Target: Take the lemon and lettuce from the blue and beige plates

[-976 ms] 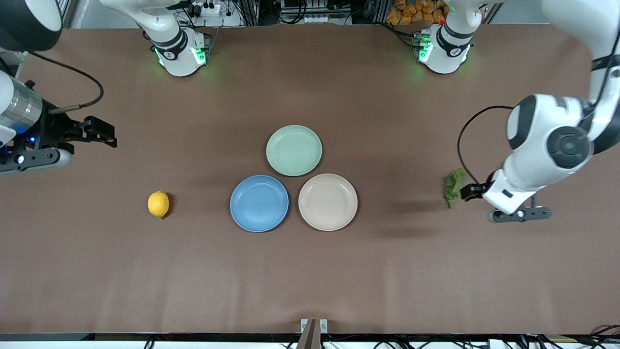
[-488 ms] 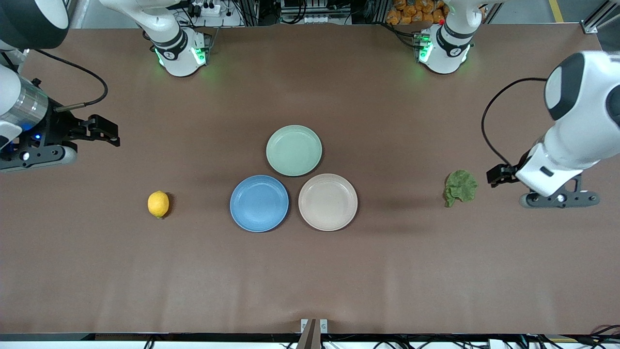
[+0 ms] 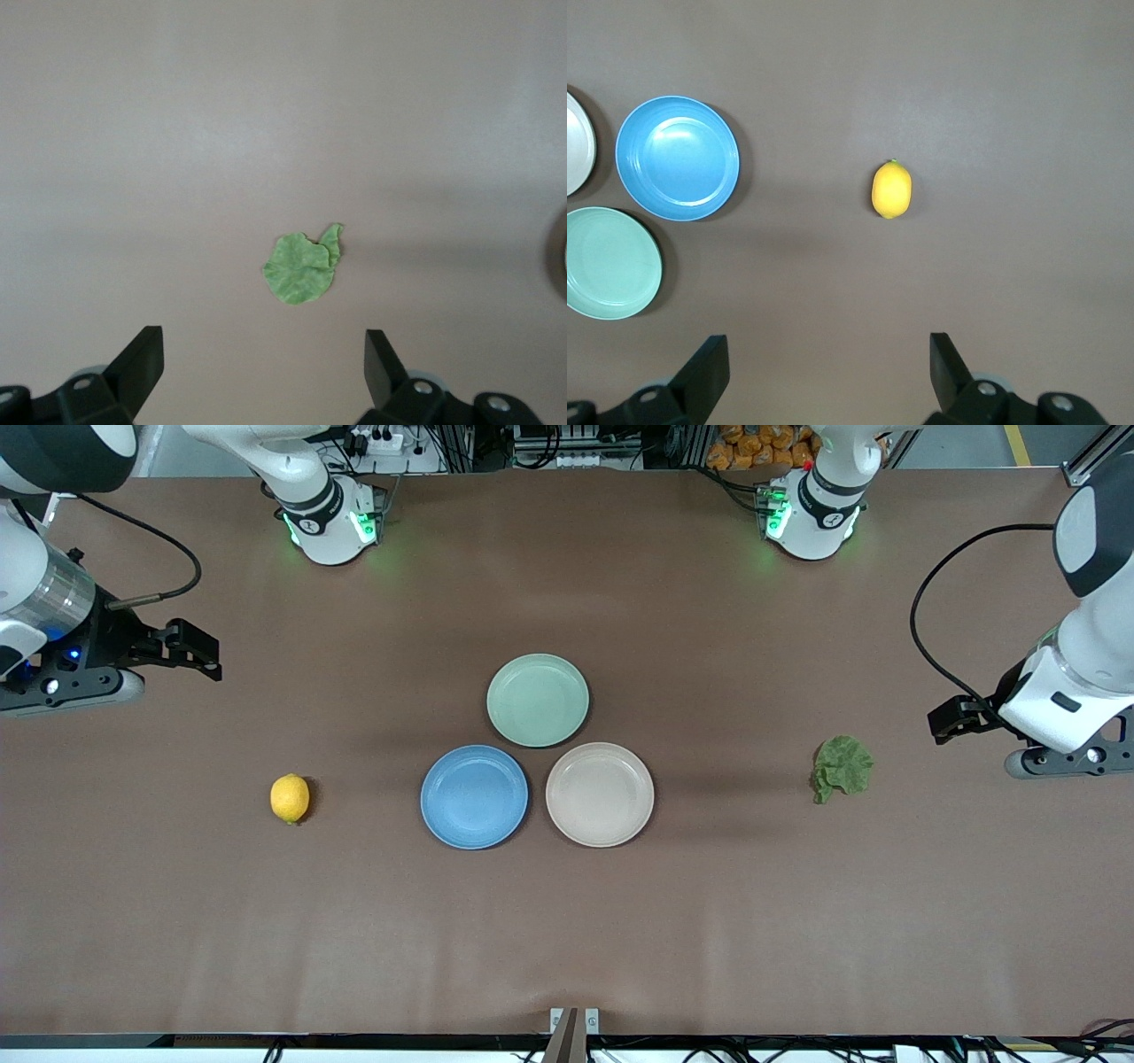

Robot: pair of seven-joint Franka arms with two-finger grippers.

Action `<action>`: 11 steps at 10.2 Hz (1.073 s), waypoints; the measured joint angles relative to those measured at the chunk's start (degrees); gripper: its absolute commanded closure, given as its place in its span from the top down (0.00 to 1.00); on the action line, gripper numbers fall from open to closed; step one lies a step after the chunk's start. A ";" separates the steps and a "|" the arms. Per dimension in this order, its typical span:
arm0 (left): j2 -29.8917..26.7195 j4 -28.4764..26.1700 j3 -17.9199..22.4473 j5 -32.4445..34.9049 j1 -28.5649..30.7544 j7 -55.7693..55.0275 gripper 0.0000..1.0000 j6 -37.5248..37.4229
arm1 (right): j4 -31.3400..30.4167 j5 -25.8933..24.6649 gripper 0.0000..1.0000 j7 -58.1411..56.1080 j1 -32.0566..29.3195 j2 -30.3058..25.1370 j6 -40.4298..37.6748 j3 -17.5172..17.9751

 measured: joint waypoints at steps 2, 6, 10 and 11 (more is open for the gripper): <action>-0.38 0.94 0.04 -3.98 1.93 0.00 1.00 0.00 | -0.12 -0.02 1.00 0.00 0.08 0.00 0.05 0.00; -0.57 1.48 -0.34 -4.67 2.49 0.00 1.00 0.00 | -1.32 -0.05 1.00 0.00 0.12 -0.45 1.16 -0.02; -2.34 1.91 -0.34 -4.67 2.22 0.01 1.00 -0.01 | -3.44 -0.07 1.00 0.00 0.12 -1.96 2.34 -0.06; -3.37 1.92 -0.35 -4.67 1.81 0.02 1.00 -0.50 | -3.55 -0.07 1.00 0.00 0.12 -2.03 2.40 -0.06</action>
